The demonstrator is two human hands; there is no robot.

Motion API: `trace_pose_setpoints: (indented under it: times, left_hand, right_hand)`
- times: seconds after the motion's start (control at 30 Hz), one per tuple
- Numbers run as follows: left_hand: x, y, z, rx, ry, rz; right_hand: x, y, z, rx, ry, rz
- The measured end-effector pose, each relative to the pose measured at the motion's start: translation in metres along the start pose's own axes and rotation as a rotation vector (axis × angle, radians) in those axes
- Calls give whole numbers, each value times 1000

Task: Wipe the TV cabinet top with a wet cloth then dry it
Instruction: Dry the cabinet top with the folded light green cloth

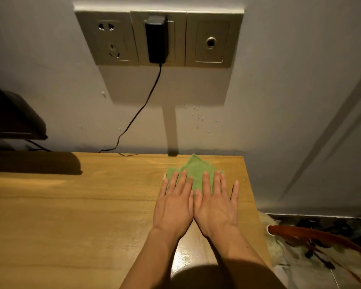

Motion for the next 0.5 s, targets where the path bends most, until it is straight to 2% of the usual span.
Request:
trace_pose_setpoints:
  times: [0.2,0.37,0.47,0.5]
  left_hand:
    - [-10,96,-17,-33,-33,55]
    - [-18,217,-29,45,37,4]
    - [-46,281,-38,108,120,-172]
    - [-58,300,-41,104,175,-177]
  right_hand:
    - [7,92,1,-52,8,35]
    - [-7,214,6,-120,-144,-28]
    - [-12,274,20,-233,-68,-41]
    - [-14,290,25,-238,-60,-9]
Point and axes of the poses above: each hand's wrist, its own y-axis away from the middle knuckle, its own x-axis out of the palm, z = x × y, the point moved 9 cm from there along -y, towards the middle knuckle, and after that the axes turned 3 degrees about y, right-handed, at the moved point
